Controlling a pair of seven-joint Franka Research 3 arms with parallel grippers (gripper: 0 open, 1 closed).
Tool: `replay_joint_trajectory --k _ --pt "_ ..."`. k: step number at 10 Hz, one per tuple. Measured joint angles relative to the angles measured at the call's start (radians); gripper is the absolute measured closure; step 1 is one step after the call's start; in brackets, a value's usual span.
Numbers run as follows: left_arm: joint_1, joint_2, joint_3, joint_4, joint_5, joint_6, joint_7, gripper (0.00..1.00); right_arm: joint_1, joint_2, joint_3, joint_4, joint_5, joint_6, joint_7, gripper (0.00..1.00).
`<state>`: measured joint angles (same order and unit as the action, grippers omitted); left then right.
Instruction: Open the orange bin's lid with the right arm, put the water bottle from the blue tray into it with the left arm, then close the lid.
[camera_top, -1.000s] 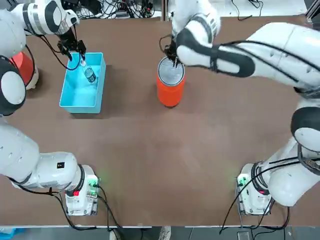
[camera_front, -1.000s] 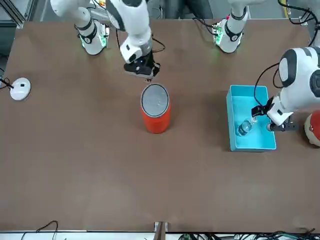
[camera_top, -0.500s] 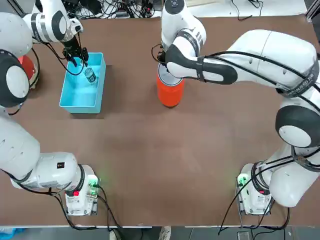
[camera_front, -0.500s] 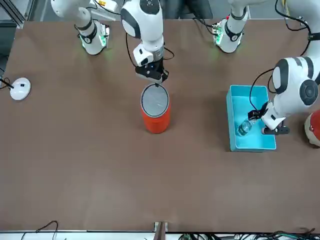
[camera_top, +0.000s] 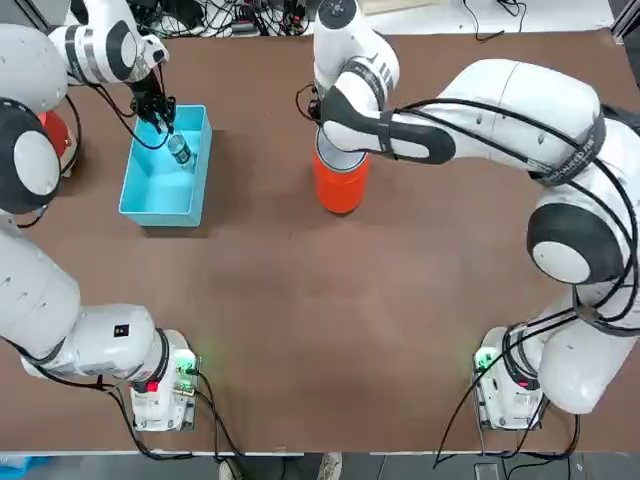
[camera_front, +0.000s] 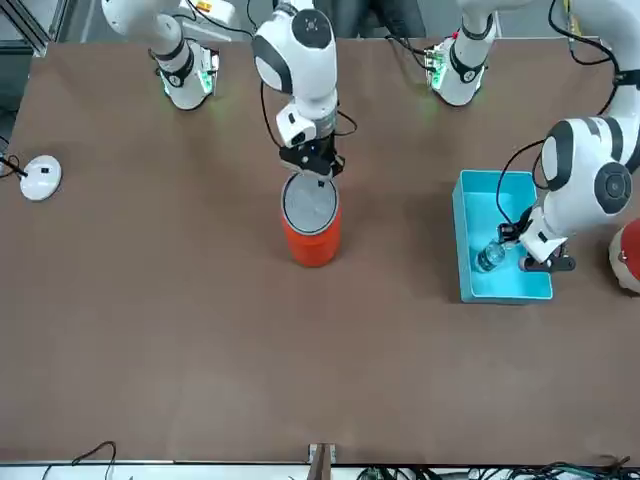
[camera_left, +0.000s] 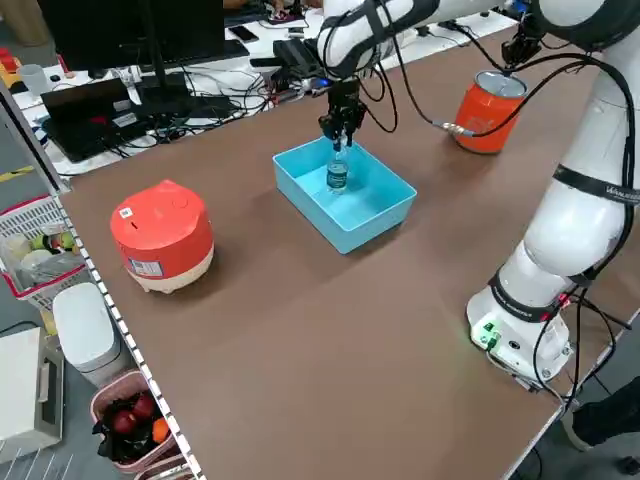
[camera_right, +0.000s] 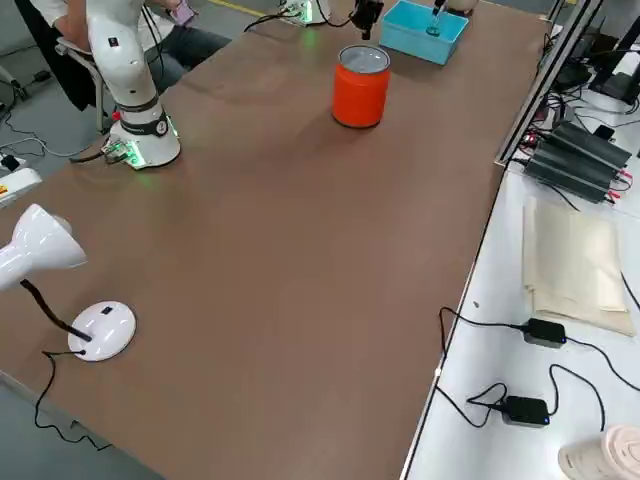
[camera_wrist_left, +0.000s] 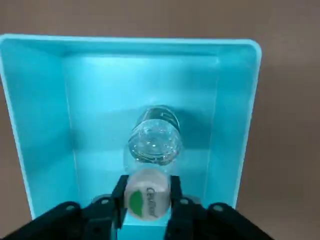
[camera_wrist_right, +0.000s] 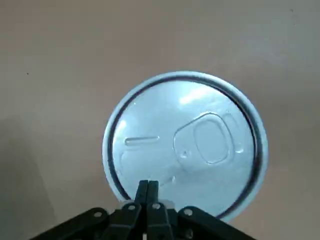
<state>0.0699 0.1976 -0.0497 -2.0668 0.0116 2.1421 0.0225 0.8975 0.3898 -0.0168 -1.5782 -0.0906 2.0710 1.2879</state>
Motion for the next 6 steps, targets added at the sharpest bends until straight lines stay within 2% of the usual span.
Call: replay_joint_trajectory --k 6 --pt "0.001 -0.032 -0.001 0.044 0.0 0.001 -0.038 0.63 -0.001 0.091 -0.014 0.052 -0.071 0.029 0.058 0.98"
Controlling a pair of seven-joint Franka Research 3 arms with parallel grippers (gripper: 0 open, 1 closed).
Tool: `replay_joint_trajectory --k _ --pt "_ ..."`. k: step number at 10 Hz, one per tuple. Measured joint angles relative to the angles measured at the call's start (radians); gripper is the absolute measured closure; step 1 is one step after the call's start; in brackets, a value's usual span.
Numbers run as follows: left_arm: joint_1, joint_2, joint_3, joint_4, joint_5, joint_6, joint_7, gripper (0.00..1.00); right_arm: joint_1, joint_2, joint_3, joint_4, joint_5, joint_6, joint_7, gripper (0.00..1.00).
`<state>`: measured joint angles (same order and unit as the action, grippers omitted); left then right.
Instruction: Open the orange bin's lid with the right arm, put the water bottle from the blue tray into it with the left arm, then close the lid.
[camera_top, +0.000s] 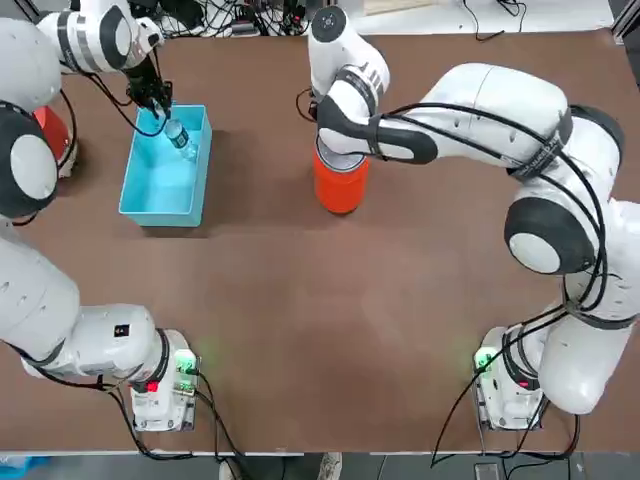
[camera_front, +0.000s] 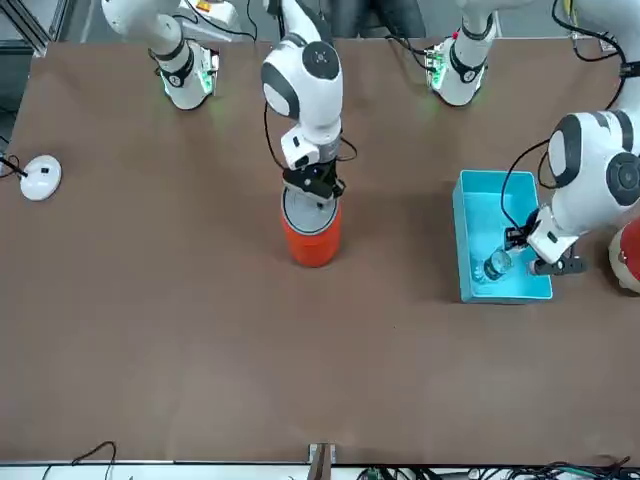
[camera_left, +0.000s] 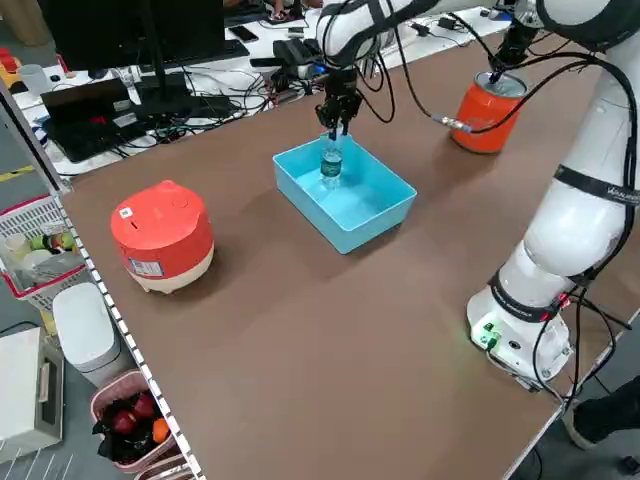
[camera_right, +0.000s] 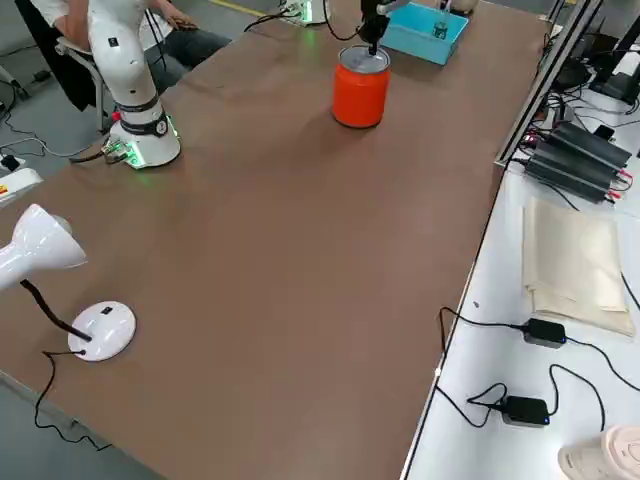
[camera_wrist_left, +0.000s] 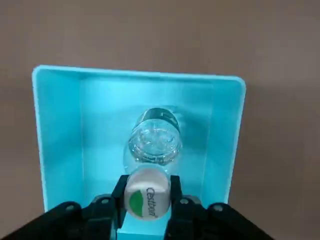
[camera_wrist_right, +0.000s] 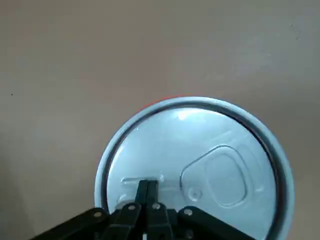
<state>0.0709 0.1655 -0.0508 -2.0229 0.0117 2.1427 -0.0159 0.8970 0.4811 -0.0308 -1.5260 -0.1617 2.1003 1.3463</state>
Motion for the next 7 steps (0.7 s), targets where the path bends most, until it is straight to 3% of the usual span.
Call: replay_joint_trajectory --k 4,7 --pt "0.006 -0.054 0.0 0.068 0.0 -0.129 -0.048 0.63 0.011 0.016 0.005 0.012 -0.076 0.009 0.077 0.98" --pt "0.003 -0.067 -0.004 0.195 0.0 -0.319 -0.068 0.63 0.011 0.021 0.005 0.042 -0.078 -0.024 0.078 0.99"
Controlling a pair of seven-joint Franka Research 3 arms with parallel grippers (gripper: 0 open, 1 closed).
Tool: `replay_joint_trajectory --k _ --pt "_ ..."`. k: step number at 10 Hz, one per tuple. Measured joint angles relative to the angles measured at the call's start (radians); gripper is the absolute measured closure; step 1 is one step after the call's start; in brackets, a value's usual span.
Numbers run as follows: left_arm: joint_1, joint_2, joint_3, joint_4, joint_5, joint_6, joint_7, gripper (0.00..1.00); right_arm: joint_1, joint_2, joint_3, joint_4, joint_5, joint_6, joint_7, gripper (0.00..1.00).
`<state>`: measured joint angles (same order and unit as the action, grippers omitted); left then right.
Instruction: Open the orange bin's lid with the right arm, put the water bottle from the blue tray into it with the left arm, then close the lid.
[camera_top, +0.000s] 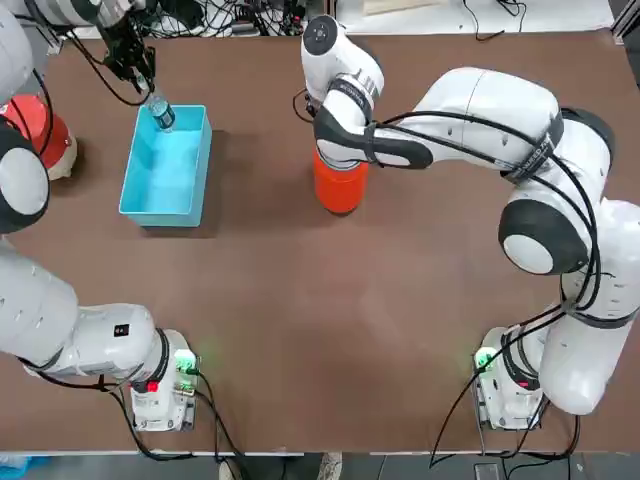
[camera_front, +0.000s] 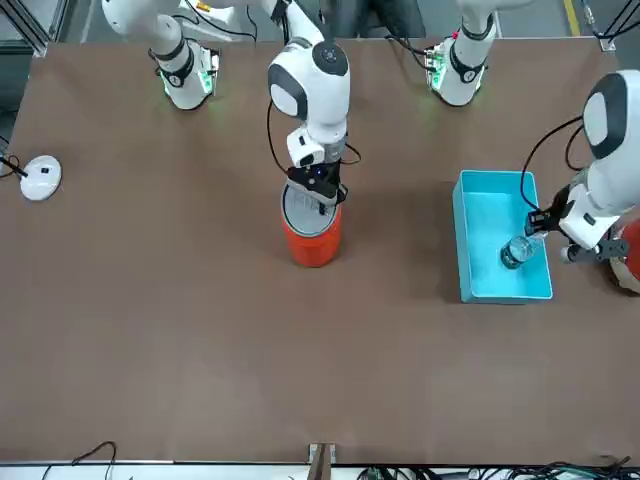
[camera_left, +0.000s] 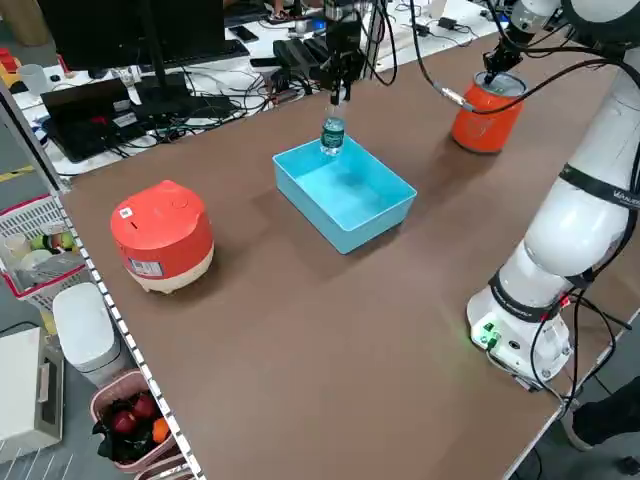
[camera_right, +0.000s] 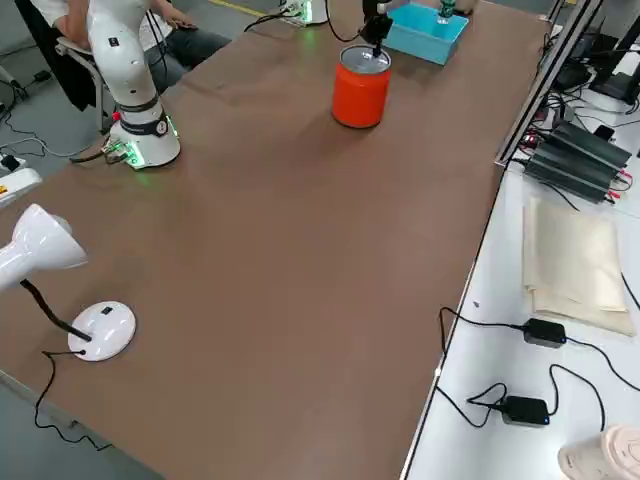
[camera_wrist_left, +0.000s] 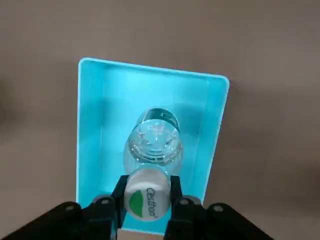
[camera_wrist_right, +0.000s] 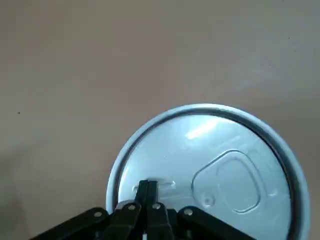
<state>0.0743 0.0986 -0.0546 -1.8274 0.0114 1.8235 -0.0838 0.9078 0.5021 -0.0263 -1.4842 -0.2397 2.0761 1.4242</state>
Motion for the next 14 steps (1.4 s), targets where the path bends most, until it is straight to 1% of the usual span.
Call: replay_joint_trajectory --k 2,4,6,8,10,11,12,14 --pt "-0.001 -0.004 -0.039 0.075 -0.001 -0.092 -0.055 0.63 -0.001 0.003 0.001 0.051 0.007 -0.094 -0.027 0.99" --pt "-0.004 -0.004 -0.113 0.113 -0.016 -0.119 -0.182 0.63 -0.005 -0.005 -0.001 0.093 0.027 -0.14 -0.062 0.99" --pt "-0.007 -0.005 -0.195 0.157 -0.078 -0.145 -0.331 0.63 -0.026 -0.033 -0.003 0.11 0.03 -0.194 -0.104 0.99" --pt "-0.009 -0.005 -0.272 0.201 -0.155 -0.15 -0.47 0.63 -0.074 -0.087 -0.005 0.116 0.062 -0.265 -0.193 0.99" --pt "-0.012 -0.004 -0.356 0.219 -0.22 -0.143 -0.594 0.63 -0.142 -0.15 -0.007 0.118 0.095 -0.345 -0.31 0.99" --pt "-0.015 -0.002 -0.394 0.221 -0.254 -0.113 -0.648 0.63 -0.181 -0.176 -0.008 0.118 0.113 -0.374 -0.369 0.99" --pt "-0.02 0.003 -0.435 0.221 -0.274 -0.066 -0.701 0.63 -0.219 -0.194 -0.008 0.118 0.122 -0.395 -0.422 0.99" --pt "-0.043 0.028 -0.507 0.222 -0.277 -0.008 -0.81 0.63 -0.278 -0.212 -0.009 0.115 0.15 -0.413 -0.513 0.99"
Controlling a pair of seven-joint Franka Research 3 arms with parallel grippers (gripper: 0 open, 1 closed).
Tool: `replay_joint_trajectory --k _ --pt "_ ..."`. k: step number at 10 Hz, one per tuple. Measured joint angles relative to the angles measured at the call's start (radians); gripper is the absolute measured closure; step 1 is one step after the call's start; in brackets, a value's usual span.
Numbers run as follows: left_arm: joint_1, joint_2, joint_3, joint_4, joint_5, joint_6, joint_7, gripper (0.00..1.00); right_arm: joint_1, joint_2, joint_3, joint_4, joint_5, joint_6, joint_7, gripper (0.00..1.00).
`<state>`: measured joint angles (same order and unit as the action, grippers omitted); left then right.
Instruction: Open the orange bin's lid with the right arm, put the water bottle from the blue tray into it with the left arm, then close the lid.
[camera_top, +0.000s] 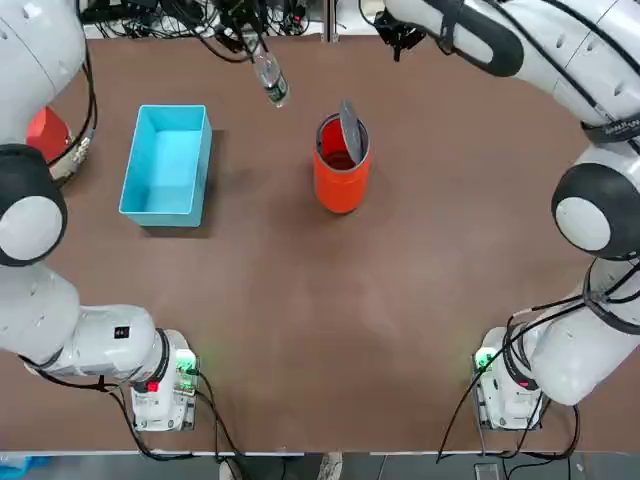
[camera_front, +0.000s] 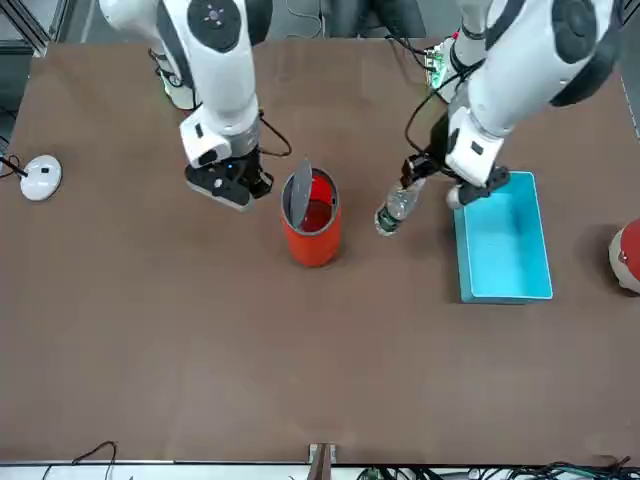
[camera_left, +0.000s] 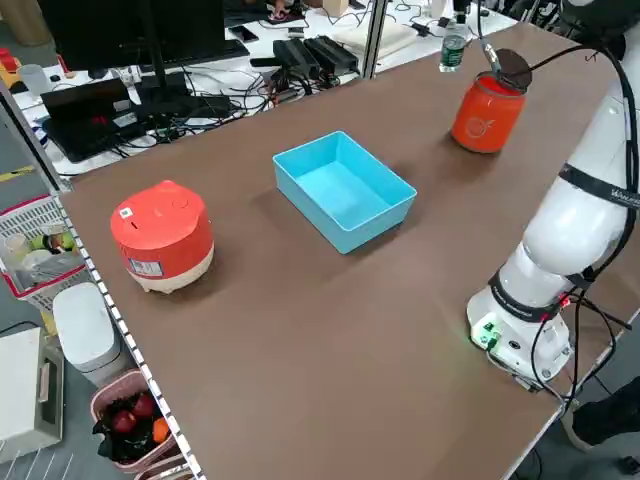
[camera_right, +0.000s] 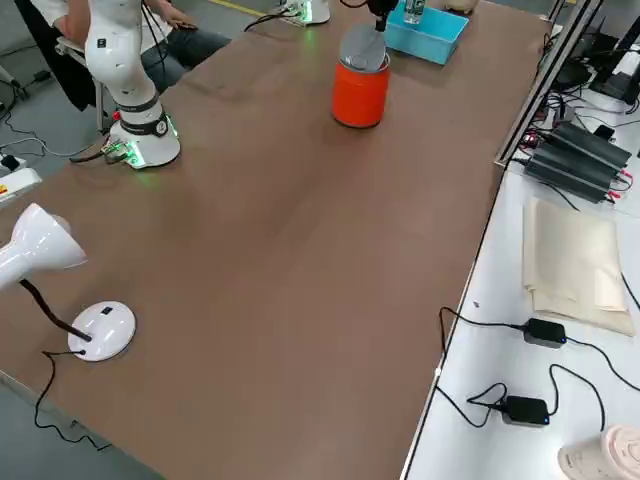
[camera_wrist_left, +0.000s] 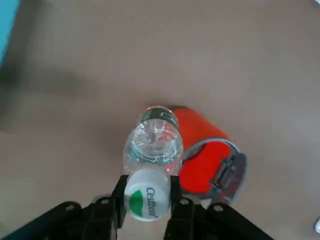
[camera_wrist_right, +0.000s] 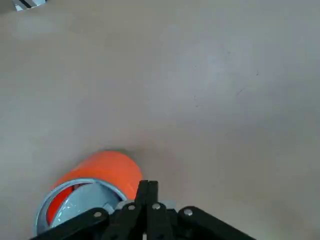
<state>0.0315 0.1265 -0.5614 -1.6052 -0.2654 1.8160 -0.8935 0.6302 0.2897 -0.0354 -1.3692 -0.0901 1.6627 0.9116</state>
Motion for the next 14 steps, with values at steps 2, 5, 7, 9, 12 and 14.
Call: replay_joint_trajectory --k 2,5,7,9,12,14 --pt "-0.056 0.014 -0.021 0.001 -0.001 0.025 -0.058 0.63 -0.055 -0.013 -0.001 -0.002 0.037 -0.023 -0.093 0.99" --pt "-0.163 0.06 -0.023 0.001 -0.001 0.096 -0.131 0.63 -0.127 -0.034 -0.001 -0.007 0.044 -0.034 -0.186 0.99" --pt "-0.218 0.101 -0.023 0.0 -0.001 0.118 -0.154 0.63 -0.152 -0.046 -0.001 -0.017 0.047 -0.036 -0.212 0.99" --pt "-0.259 0.139 -0.022 0.0 0.024 0.157 -0.186 0.63 -0.152 -0.046 0.002 -0.022 0.047 -0.036 -0.213 0.99" --pt "-0.274 0.194 -0.021 0.0 0.089 0.186 -0.211 0.63 -0.152 -0.048 0.004 -0.028 0.047 -0.036 -0.213 0.99" --pt "-0.274 0.209 -0.02 0.001 0.103 0.19 -0.211 0.6 -0.152 -0.048 0.005 -0.029 0.047 -0.036 -0.213 0.99"
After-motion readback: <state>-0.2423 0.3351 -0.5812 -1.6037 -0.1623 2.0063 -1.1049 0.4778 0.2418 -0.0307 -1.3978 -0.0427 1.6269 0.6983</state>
